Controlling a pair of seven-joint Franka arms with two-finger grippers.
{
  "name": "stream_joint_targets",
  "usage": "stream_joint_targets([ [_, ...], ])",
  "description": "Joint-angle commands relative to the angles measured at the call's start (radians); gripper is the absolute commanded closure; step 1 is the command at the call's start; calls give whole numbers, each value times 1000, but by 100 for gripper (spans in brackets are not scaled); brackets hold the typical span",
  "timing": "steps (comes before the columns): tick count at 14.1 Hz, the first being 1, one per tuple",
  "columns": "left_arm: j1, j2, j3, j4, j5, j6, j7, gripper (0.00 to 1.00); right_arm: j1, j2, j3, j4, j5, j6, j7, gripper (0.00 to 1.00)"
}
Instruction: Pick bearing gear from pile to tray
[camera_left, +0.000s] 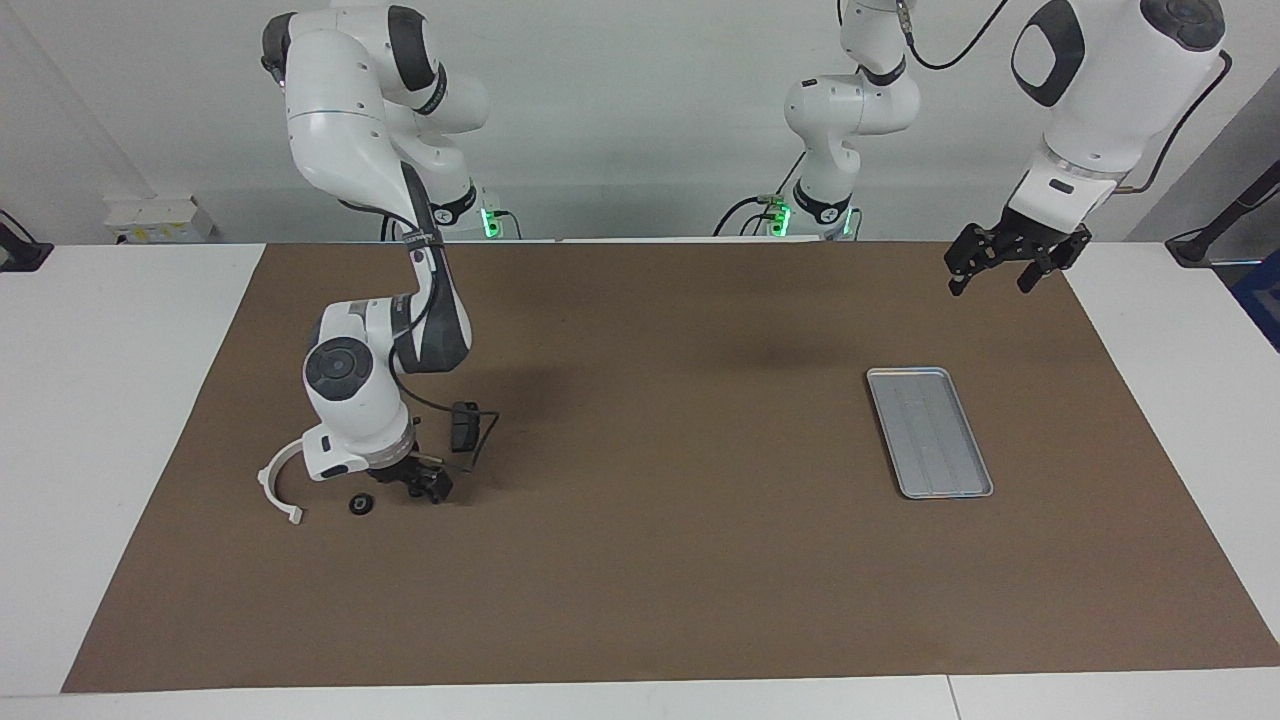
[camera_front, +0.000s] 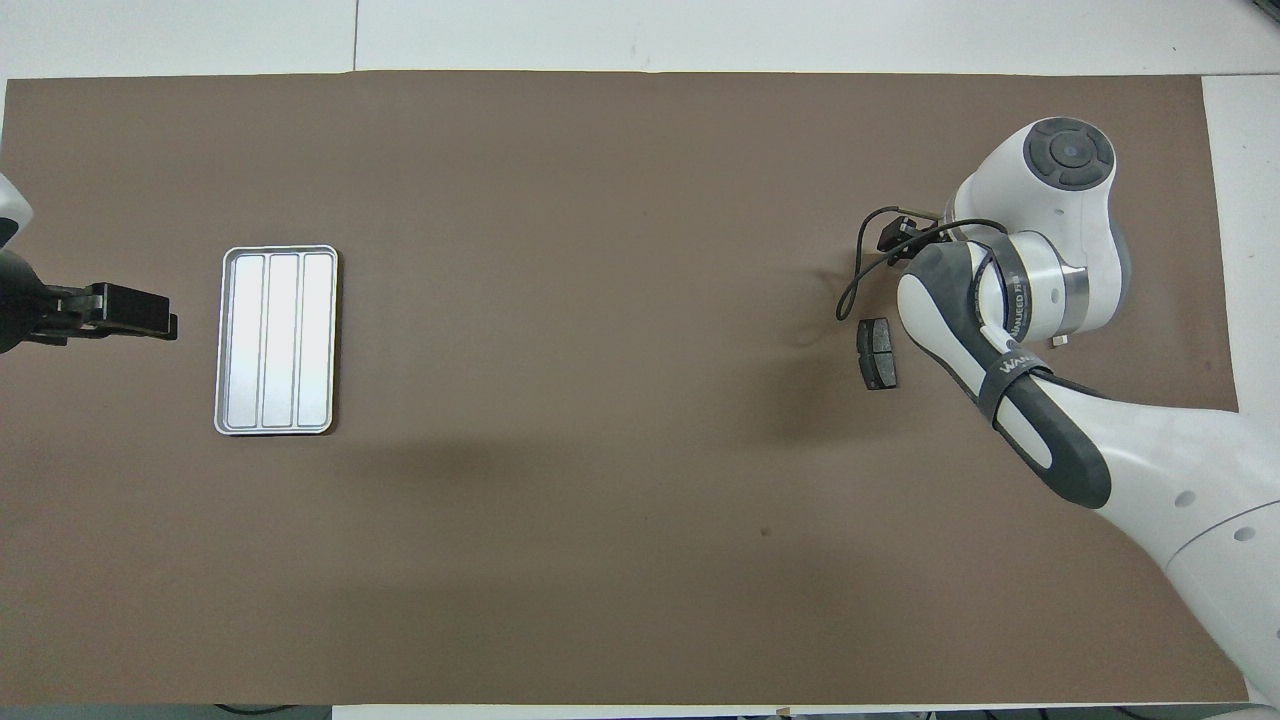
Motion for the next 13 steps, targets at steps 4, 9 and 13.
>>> stream_joint_targets([
  [4,0,-25,3,-28,-15,9,8,0,-3,26,5,60,7,-27,98,9],
  [9,0,-25,3,-28,-15,9,8,0,-3,26,7,47,39,-11,125,14],
  [13,0,-25,3,-28,-15,9,8,0,-3,25,7,47,37,-17,123,29],
])
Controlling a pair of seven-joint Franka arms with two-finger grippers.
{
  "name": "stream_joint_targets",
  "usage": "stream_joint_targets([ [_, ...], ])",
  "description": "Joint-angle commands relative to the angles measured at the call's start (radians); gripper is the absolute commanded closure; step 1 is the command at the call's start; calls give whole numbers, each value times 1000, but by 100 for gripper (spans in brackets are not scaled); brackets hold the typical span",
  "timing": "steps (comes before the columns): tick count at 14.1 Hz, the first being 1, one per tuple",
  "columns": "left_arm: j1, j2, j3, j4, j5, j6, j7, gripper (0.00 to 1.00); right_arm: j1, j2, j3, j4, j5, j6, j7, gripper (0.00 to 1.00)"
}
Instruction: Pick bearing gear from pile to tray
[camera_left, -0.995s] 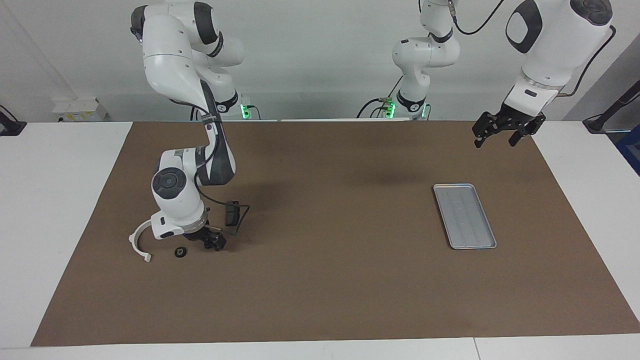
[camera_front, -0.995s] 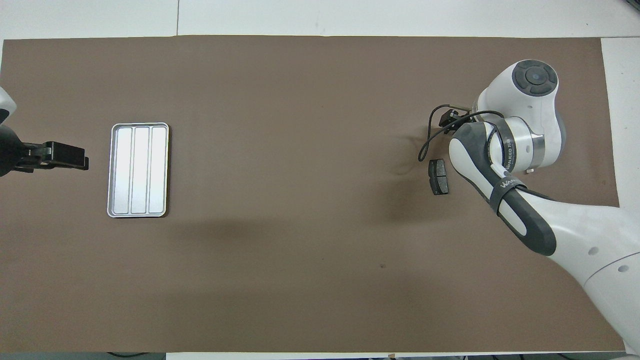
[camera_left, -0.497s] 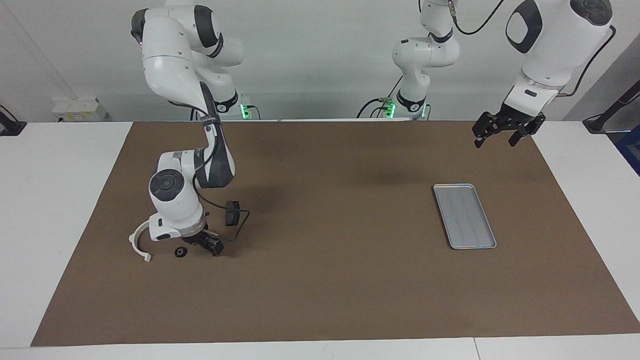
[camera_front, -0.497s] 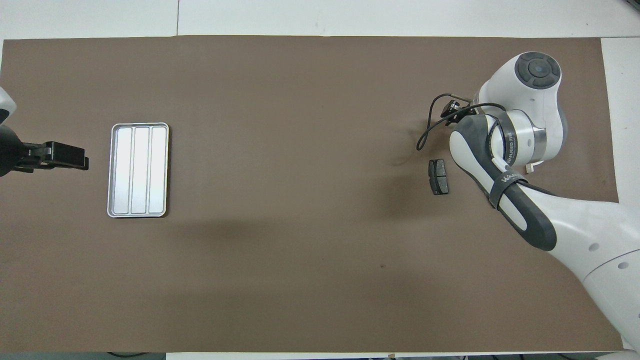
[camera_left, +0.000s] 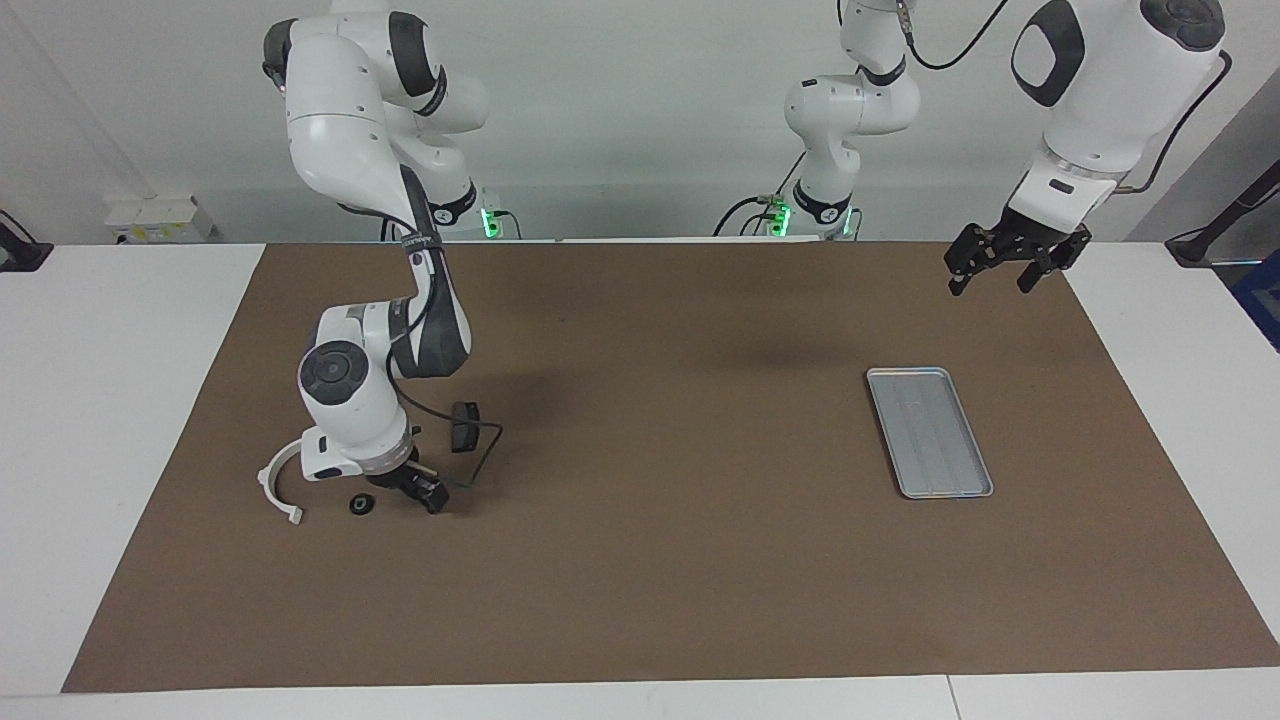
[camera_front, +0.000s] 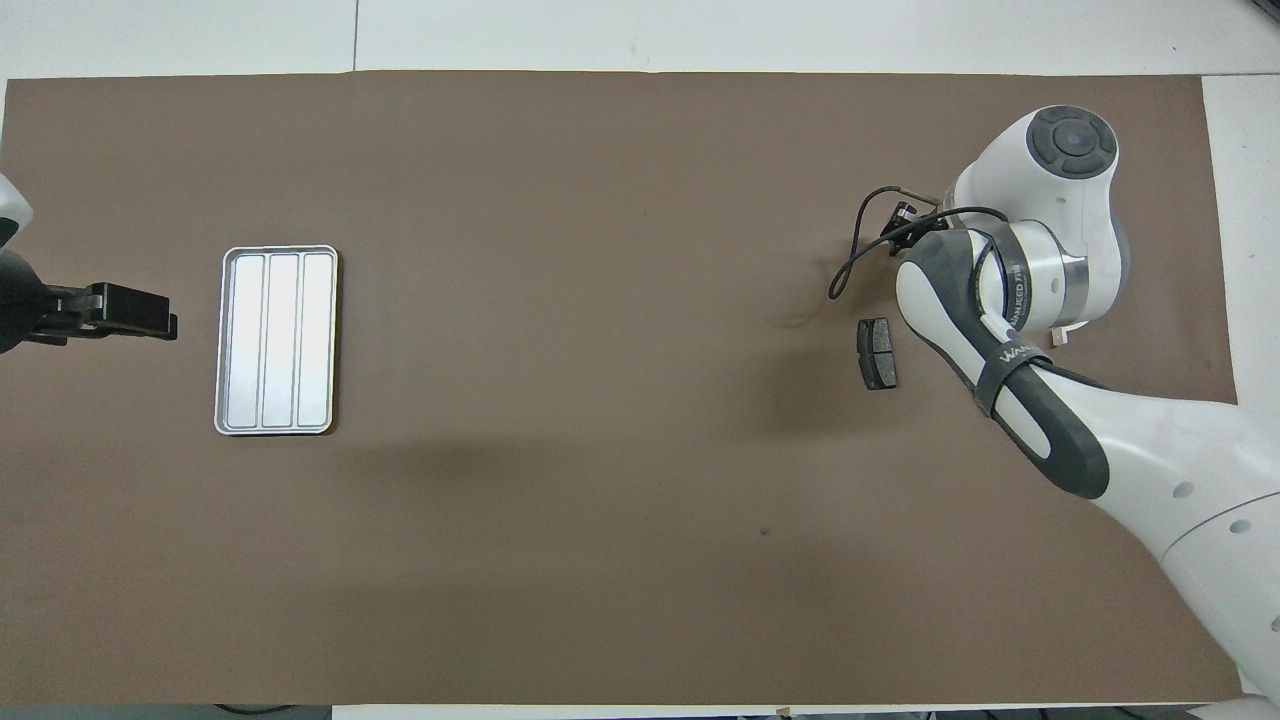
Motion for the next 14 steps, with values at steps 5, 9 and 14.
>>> stream_joint_targets([
  [5,0,-25,3,-28,-16,9,8,0,-3,10,6,18,44,-24,34,58],
  [9,0,-25,3,-28,-16,9,8,0,10,10,7,16,45,-37,55,79],
  [14,0,-25,3,-28,-16,9,8,0,10,0,7,23,39,-71,42,100],
])
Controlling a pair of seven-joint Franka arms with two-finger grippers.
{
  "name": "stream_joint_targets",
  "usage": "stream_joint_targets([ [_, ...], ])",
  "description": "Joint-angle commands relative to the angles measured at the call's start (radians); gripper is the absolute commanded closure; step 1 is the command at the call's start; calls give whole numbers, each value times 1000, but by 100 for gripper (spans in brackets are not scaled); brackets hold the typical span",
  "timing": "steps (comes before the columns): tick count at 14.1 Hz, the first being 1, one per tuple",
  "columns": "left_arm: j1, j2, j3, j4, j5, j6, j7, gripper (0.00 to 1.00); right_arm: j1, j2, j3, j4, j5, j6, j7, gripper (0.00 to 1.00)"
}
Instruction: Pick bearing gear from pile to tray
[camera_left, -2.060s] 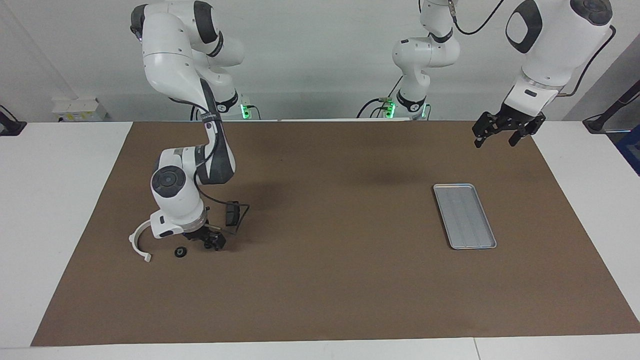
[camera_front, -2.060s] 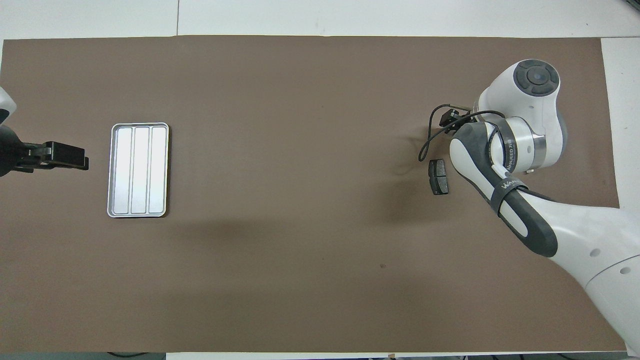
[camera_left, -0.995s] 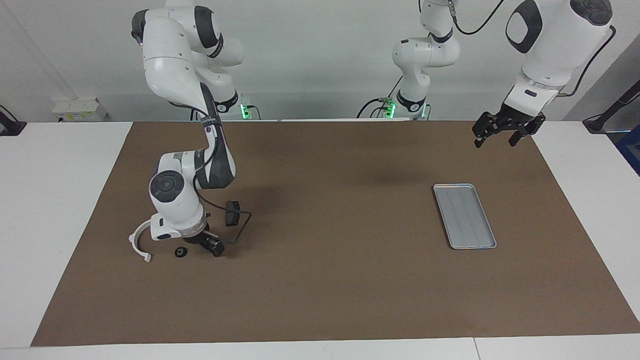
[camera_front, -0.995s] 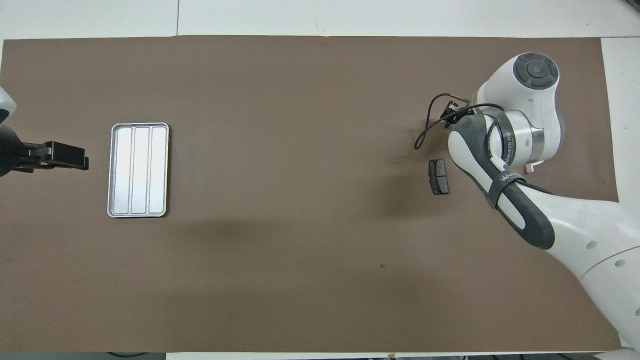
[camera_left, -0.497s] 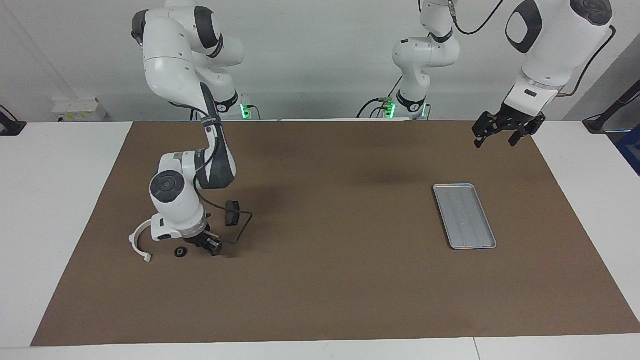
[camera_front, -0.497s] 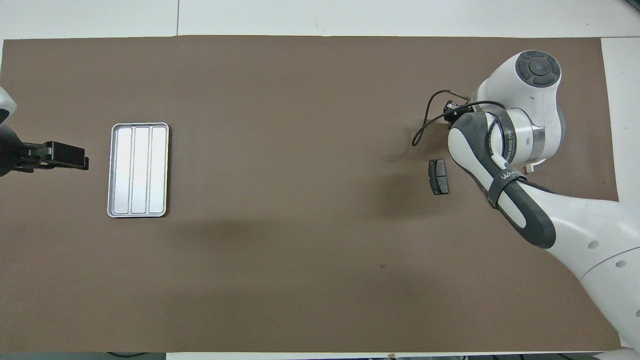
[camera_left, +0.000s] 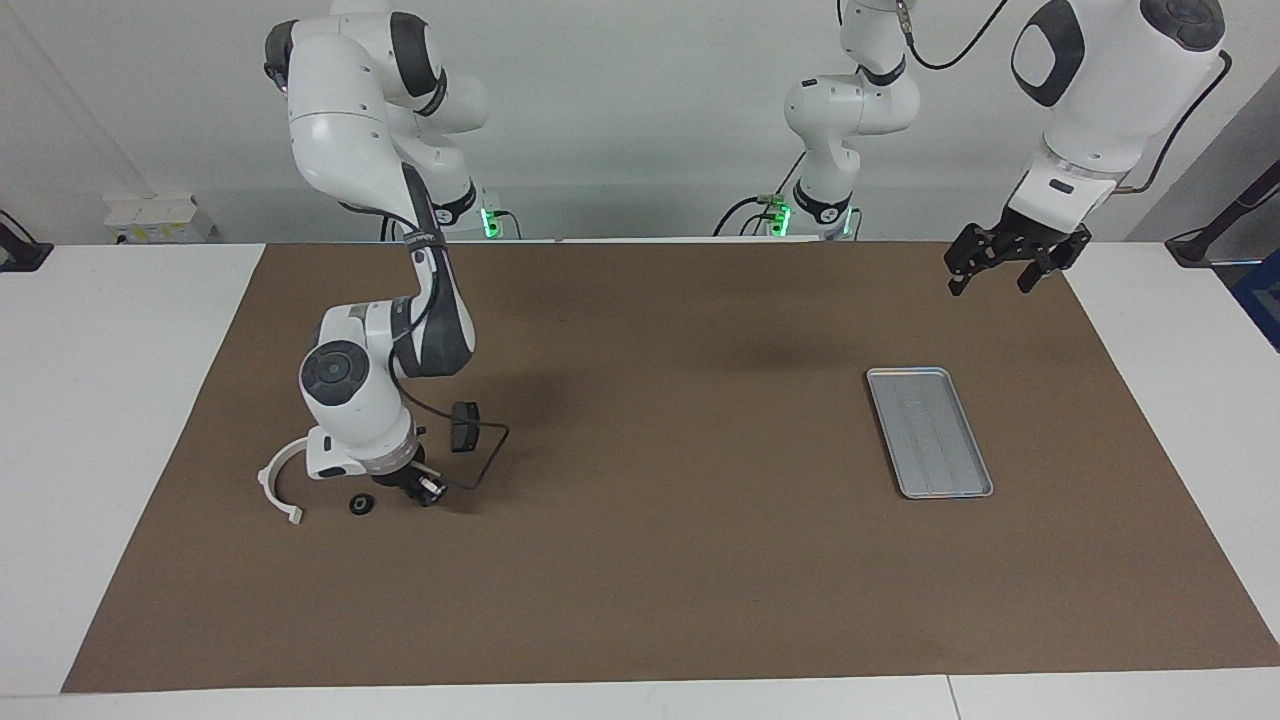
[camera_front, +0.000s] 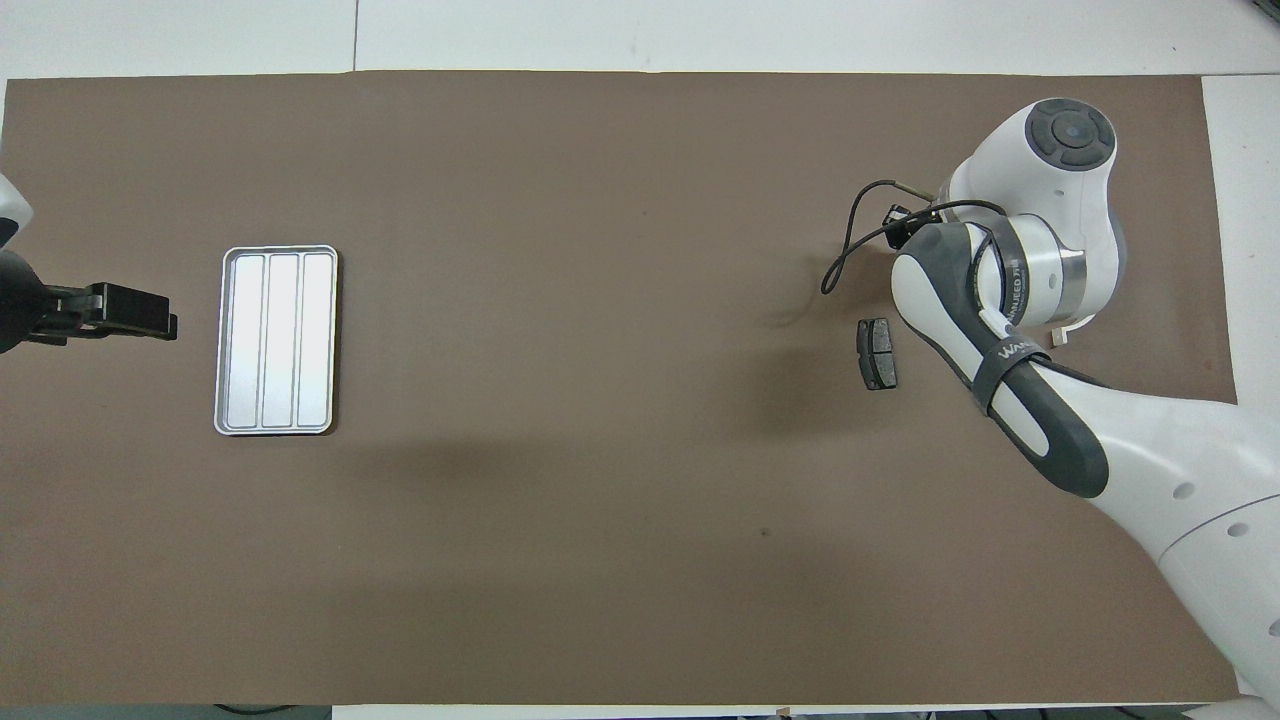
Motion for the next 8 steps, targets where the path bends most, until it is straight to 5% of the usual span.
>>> stream_joint_targets([
  [1,0,-25,3,-28,-16,9,8,0,1,-1,3,7,3,-48,6,100],
  [8,0,-25,3,-28,-15,9,8,0,6,-114,4,28,-6,-228,-94,100],
])
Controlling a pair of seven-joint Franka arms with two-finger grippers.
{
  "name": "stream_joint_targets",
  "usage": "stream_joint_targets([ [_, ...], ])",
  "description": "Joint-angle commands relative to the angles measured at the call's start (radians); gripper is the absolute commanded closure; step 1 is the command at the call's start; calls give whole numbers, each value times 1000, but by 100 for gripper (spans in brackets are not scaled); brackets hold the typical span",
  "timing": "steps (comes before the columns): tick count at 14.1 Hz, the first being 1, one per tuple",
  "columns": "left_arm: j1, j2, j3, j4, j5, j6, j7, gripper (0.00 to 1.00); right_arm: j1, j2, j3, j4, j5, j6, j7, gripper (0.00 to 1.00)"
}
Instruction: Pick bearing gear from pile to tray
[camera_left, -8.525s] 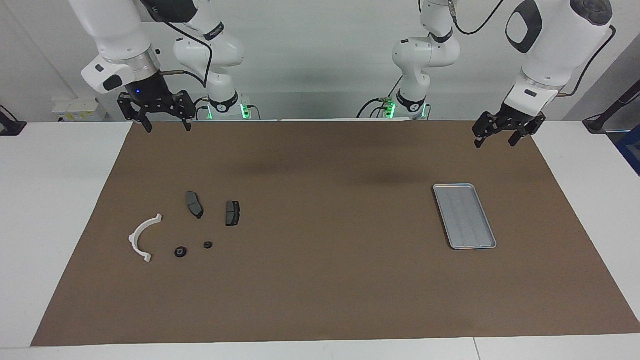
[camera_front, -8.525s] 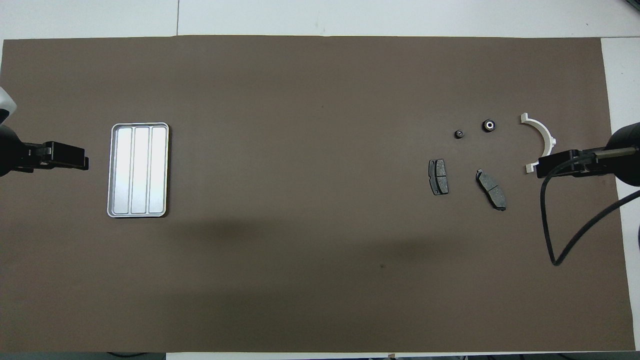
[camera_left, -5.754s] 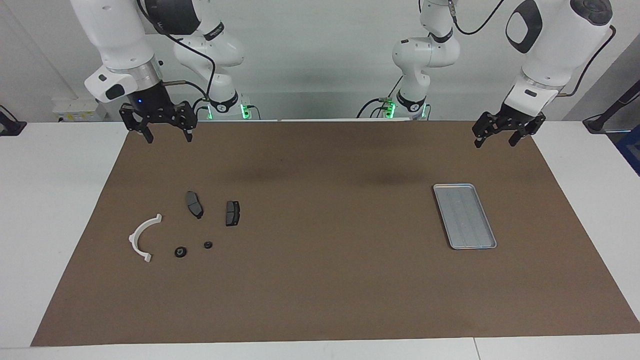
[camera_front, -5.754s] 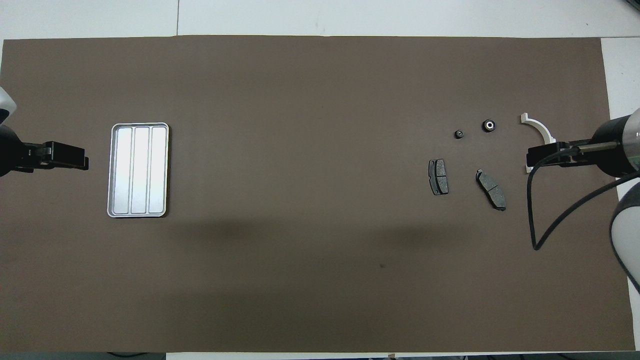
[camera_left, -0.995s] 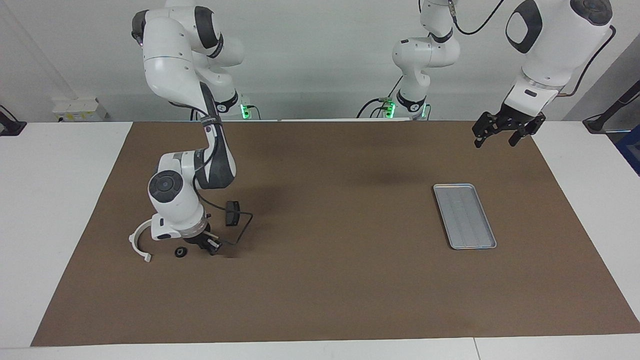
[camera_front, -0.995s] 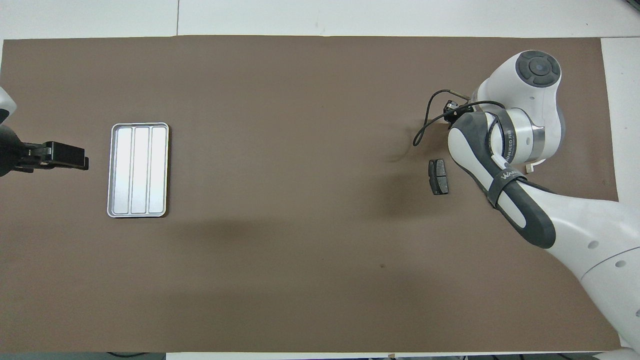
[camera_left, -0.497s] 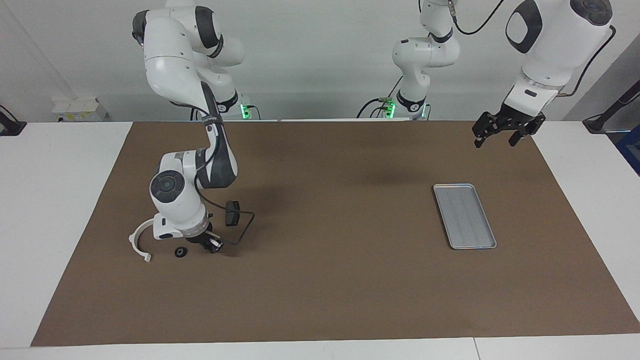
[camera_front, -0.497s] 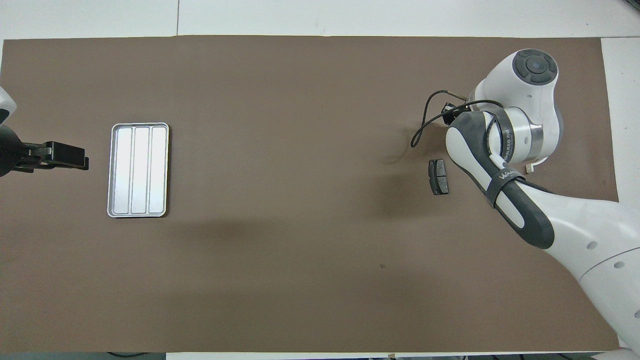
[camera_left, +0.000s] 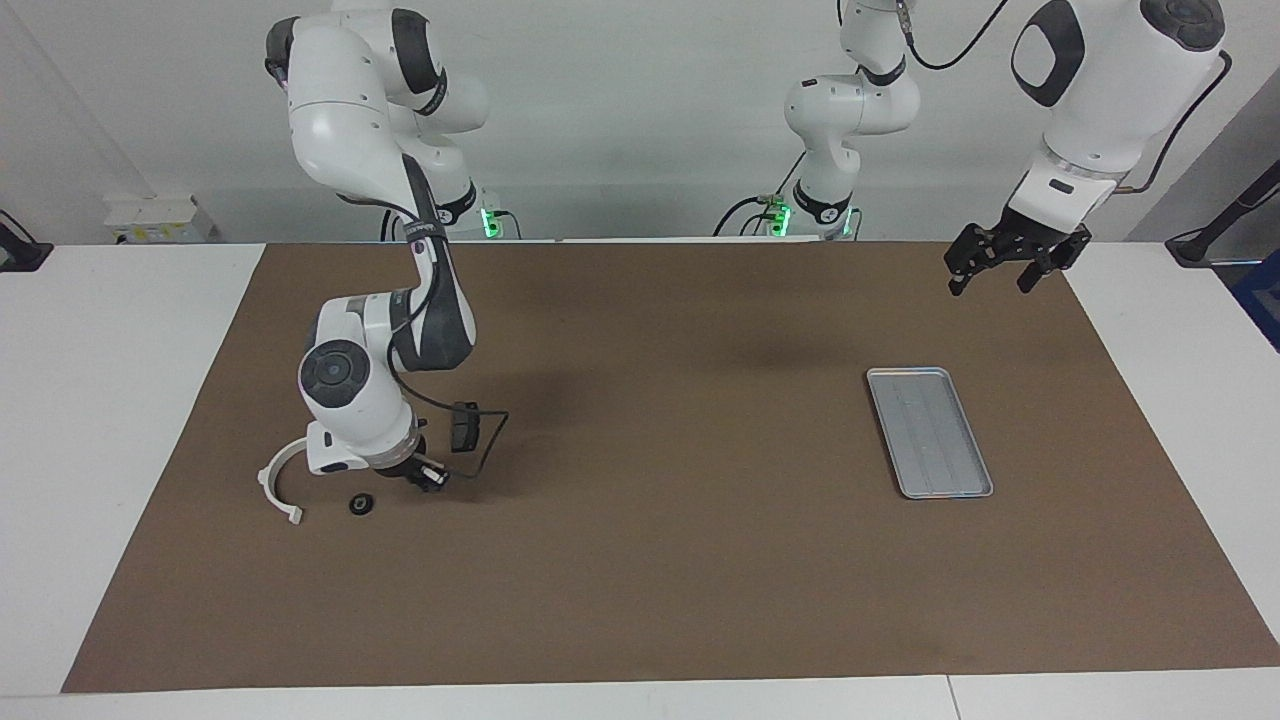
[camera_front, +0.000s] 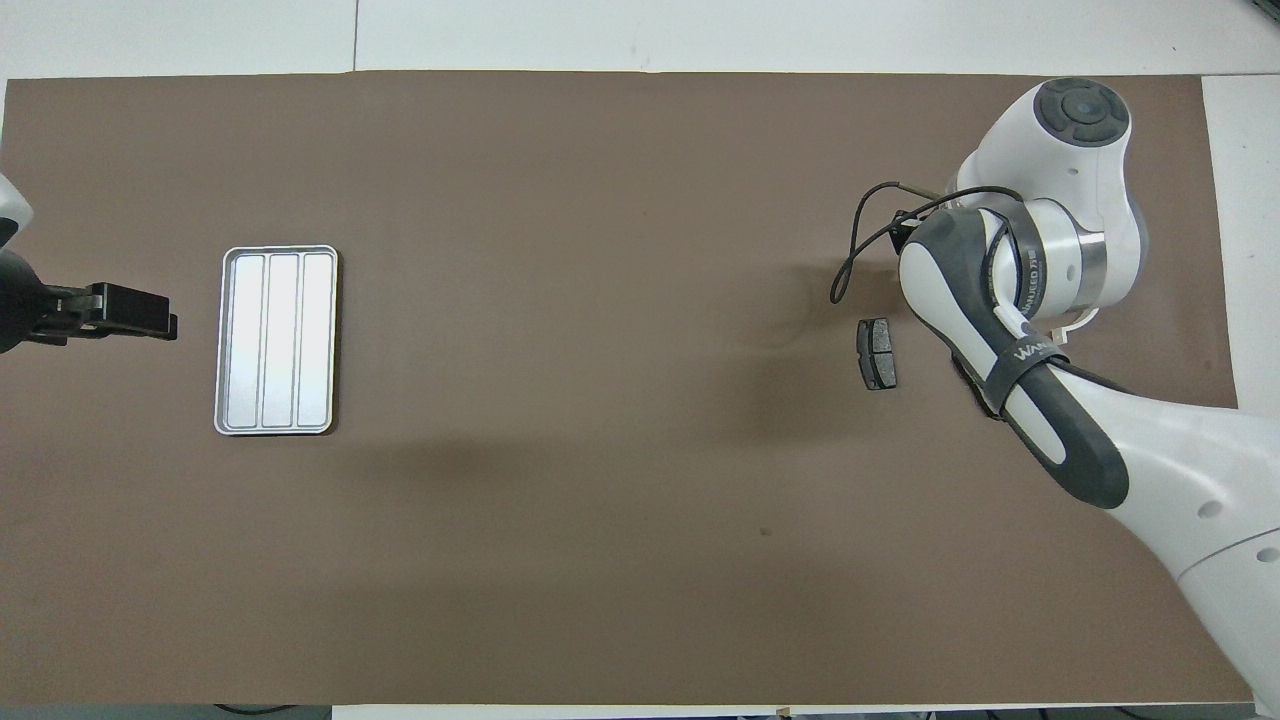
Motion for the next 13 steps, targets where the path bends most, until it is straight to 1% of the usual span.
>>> stream_joint_targets([
  [1,0,-25,3,-28,-16,9,8,0,3,-91,4,-7,-7,-93,-51,100],
  [2,0,-25,3,-28,-15,9,8,0,15,-125,4,-4,-7,-131,-59,100],
  [5,0,-25,3,-28,-16,9,8,0,73,-186,4,72,-5,-283,-56,100],
  [8,0,-25,3,-28,-15,9,8,0,142,-271,4,76,15,-334,-21,100],
  [9,0,-25,3,-28,-16,9,8,0,173,-292,9,76,18,-339,50,100],
  [11,0,-25,3,-28,-15,9,8,0,211,-303,29,77,80,-334,218,100],
  [13,0,-25,3,-28,-16,9,8,0,277,-304,43,76,90,-322,396,100],
])
